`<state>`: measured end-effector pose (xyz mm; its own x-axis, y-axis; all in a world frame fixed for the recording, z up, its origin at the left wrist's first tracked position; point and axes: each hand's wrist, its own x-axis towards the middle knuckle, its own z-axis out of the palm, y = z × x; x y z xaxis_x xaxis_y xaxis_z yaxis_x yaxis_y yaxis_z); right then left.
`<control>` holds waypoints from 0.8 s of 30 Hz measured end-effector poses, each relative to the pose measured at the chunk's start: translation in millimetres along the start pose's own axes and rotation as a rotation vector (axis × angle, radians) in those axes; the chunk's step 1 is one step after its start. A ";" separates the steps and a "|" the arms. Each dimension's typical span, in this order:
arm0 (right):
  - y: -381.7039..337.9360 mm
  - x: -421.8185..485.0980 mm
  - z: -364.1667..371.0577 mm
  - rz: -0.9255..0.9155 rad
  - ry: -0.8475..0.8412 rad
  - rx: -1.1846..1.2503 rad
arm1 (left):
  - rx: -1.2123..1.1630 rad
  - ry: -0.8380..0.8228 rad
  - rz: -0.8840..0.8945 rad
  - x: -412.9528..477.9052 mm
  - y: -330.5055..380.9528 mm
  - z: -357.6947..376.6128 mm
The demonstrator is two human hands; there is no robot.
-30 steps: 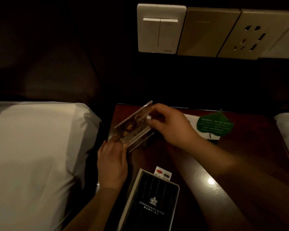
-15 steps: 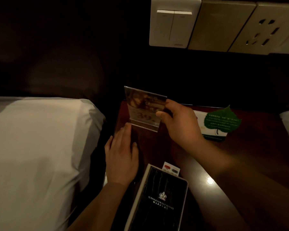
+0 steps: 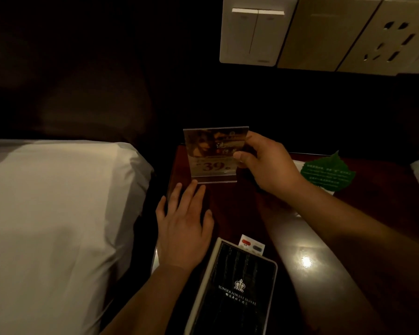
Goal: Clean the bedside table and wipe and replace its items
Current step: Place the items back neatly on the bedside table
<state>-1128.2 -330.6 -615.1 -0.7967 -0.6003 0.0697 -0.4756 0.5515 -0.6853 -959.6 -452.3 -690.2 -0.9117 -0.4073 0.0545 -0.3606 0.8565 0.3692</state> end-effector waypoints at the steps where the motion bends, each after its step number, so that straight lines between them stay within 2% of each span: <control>1: -0.7 -1.1 1.4 0.005 0.001 0.014 | 0.007 -0.006 -0.002 -0.3 -0.4 -0.2; 6: -3.1 -14.1 -0.9 0.005 0.023 -0.008 | -0.003 -0.022 -0.014 -0.4 -0.9 -3.8; 10: 29.5 -59.7 -47.2 0.145 0.302 0.115 | 0.031 -0.048 -0.019 -3.4 -4.1 -6.4; 13: 68.4 -98.4 -87.4 0.342 0.531 0.128 | 0.085 -0.067 -0.020 1.2 -0.6 -7.3; 14: 80.4 -103.9 -93.0 0.424 0.556 0.156 | 0.097 -0.072 -0.024 2.6 0.6 -6.8; 16: 96.9 -106.2 -92.2 0.553 0.431 0.306 | 0.117 -0.080 -0.030 3.3 2.4 -5.7; 18: 105.5 -101.5 -82.4 0.567 0.242 0.525 | 0.128 -0.078 -0.036 2.6 4.7 -4.1; 19: 110.5 -98.5 -77.0 0.548 0.203 0.600 | 0.132 -0.075 -0.041 2.3 6.2 -3.6; 24: 127.5 -78.7 -62.8 0.493 0.293 0.657 | 0.136 -0.054 -0.038 4.1 10.3 -2.2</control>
<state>-1149.5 -176.7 -662.5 -0.9618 -0.1583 -0.2232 0.1882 0.2096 -0.9595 -966.6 -445.8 -684.1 -0.9050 -0.4254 -0.0081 -0.4146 0.8775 0.2411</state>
